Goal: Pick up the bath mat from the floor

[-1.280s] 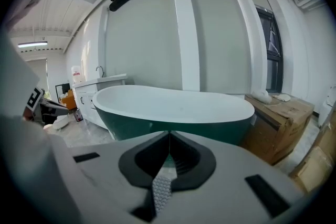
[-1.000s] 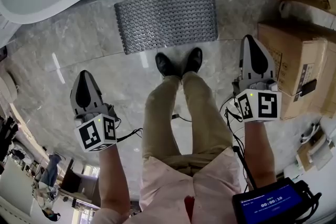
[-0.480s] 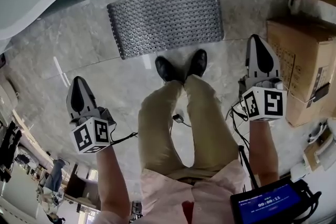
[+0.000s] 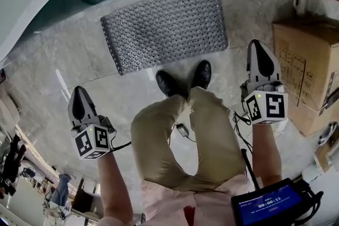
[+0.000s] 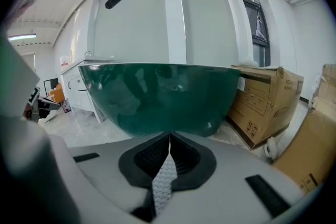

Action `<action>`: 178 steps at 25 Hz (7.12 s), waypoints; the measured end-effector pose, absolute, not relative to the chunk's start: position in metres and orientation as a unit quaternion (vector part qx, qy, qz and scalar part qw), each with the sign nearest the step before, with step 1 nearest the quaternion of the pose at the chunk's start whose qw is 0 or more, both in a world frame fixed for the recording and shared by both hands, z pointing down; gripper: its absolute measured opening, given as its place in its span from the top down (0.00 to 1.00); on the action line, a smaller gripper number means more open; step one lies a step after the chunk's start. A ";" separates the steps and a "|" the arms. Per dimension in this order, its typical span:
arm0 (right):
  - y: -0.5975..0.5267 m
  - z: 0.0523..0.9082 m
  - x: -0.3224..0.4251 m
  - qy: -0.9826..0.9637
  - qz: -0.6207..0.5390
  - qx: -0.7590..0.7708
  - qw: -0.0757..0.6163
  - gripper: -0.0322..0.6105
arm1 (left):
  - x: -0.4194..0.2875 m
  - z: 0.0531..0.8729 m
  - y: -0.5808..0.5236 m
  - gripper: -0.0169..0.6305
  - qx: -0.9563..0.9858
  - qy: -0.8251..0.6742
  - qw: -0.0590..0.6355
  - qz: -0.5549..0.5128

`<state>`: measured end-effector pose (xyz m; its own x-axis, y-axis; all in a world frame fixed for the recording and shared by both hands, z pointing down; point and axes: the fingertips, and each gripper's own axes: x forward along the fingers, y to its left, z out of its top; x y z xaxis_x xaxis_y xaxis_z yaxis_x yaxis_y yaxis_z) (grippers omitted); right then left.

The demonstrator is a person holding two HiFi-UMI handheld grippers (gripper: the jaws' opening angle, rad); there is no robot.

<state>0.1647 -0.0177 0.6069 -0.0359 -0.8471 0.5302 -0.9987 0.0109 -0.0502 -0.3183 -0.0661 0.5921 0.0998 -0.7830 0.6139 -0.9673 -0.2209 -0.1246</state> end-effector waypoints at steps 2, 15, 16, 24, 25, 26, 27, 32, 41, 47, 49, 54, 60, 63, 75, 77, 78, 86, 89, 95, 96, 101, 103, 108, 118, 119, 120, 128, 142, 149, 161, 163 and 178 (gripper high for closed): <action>-0.018 0.621 0.163 -0.689 0.215 0.669 0.179 0.92 | -0.319 0.608 -0.065 0.94 0.727 -0.598 0.162 0.298; -0.027 0.691 0.162 -0.688 0.208 0.675 0.167 0.92 | -0.326 0.687 -0.076 0.93 0.727 -0.598 0.156 0.298; -0.029 0.700 0.164 -0.687 0.208 0.675 0.168 0.92 | -0.326 0.697 -0.077 0.93 0.726 -0.599 0.157 0.299; -0.040 0.783 0.172 -0.680 0.228 0.674 0.179 0.92 | -0.324 0.780 -0.083 0.93 0.720 -0.597 0.184 0.301; -0.040 0.790 0.173 -0.680 0.231 0.672 0.180 0.92 | -0.324 0.786 -0.083 0.93 0.719 -0.597 0.186 0.301; -0.041 0.796 0.175 -0.680 0.234 0.671 0.180 0.92 | -0.323 0.793 -0.084 0.93 0.719 -0.597 0.189 0.302; -0.042 0.802 0.177 -0.680 0.236 0.670 0.181 0.92 | -0.321 0.800 -0.085 0.94 0.719 -0.596 0.190 0.303; -0.044 0.829 0.184 -0.684 0.240 0.664 0.186 0.92 | -0.318 0.823 -0.090 0.93 0.719 -0.592 0.182 0.315; -0.073 0.850 0.181 -0.688 0.227 0.662 0.190 0.92 | -0.329 0.867 -0.107 0.93 0.716 -0.586 0.187 0.330; -0.096 0.848 0.177 -0.704 0.204 0.654 0.187 0.92 | -0.340 0.878 -0.107 0.93 0.713 -0.598 0.192 0.311; -0.097 0.852 0.181 -0.705 0.209 0.651 0.188 0.92 | -0.339 0.883 -0.104 0.93 0.713 -0.597 0.193 0.312; -0.106 0.855 0.177 -0.709 0.213 0.644 0.193 0.92 | -0.341 0.894 -0.113 0.73 0.713 -0.598 0.192 0.312; -0.110 0.860 0.177 -0.709 0.202 0.644 0.202 0.92 | -0.343 0.928 -0.112 0.67 0.711 -0.590 0.215 0.315; -0.110 0.860 0.180 -0.710 0.196 0.644 0.206 0.92 | -0.354 0.944 -0.116 0.66 0.706 -0.594 0.224 0.315; -0.104 0.853 0.195 -0.699 0.173 0.660 0.214 0.92 | -0.369 0.997 -0.120 0.64 0.696 -0.573 0.301 0.311; -0.102 0.854 0.198 -0.696 0.171 0.664 0.214 0.92 | -0.365 1.008 -0.115 0.64 0.696 -0.561 0.315 0.318; -0.101 0.853 0.199 -0.694 0.170 0.666 0.214 0.92 | -0.364 1.011 -0.114 0.64 0.696 -0.557 0.319 0.324; -0.103 0.858 0.192 -0.696 0.181 0.663 0.210 0.92 | -0.374 1.014 -0.114 0.81 0.674 -0.570 0.315 0.349; -0.100 0.863 0.193 -0.696 0.187 0.662 0.207 0.92 | -0.376 1.013 -0.114 0.91 0.671 -0.570 0.310 0.359; -0.095 0.878 0.204 -0.685 0.207 0.669 0.201 0.92 | -0.365 1.003 -0.114 0.91 0.688 -0.554 0.302 0.359; -0.095 0.882 0.205 -0.684 0.211 0.669 0.201 0.92 | -0.365 1.002 -0.114 0.91 0.688 -0.556 0.302 0.356; -0.089 0.902 0.205 -0.687 0.228 0.658 0.209 0.80 | -0.364 0.992 -0.110 0.92 0.691 -0.554 0.294 0.358; -0.085 0.914 0.208 -0.687 0.245 0.651 0.213 0.73 | -0.360 0.989 -0.109 0.92 0.694 -0.553 0.292 0.358; -0.079 0.947 0.213 -0.678 0.280 0.643 0.222 0.67 | -0.354 0.976 -0.109 0.92 0.701 -0.551 0.284 0.354; -0.067 0.993 0.219 -0.664 0.329 0.627 0.240 0.67 | -0.358 0.965 -0.106 0.92 0.699 -0.562 0.274 0.346; -0.068 0.998 0.218 -0.663 0.336 0.625 0.240 0.67 | -0.358 0.964 -0.106 0.92 0.699 -0.563 0.276 0.345; -0.069 1.003 0.218 -0.662 0.342 0.622 0.240 0.67 | -0.358 0.964 -0.106 0.92 0.697 -0.564 0.278 0.345; -0.065 1.027 0.212 -0.652 0.404 0.599 0.232 0.69 | -0.358 0.961 -0.104 0.92 0.693 -0.569 0.290 0.335; -0.069 1.001 0.199 -0.676 0.366 0.602 0.216 0.90 | -0.358 0.961 -0.105 0.92 0.691 -0.579 0.286 0.324; -0.068 0.998 0.201 -0.677 0.357 0.606 0.218 0.90 | -0.356 0.963 -0.105 0.92 0.694 -0.578 0.287 0.320; -0.068 0.995 0.202 -0.680 0.345 0.608 0.223 0.90 | -0.355 0.970 -0.105 0.92 0.697 -0.575 0.291 0.314; -0.068 0.993 0.201 -0.680 0.344 0.608 0.224 0.90 | -0.355 0.971 -0.105 0.92 0.697 -0.573 0.293 0.315; -0.066 0.958 0.185 -0.686 0.324 0.611 0.228 0.91 | -0.337 0.948 -0.102 0.92 0.706 -0.575 0.285 0.299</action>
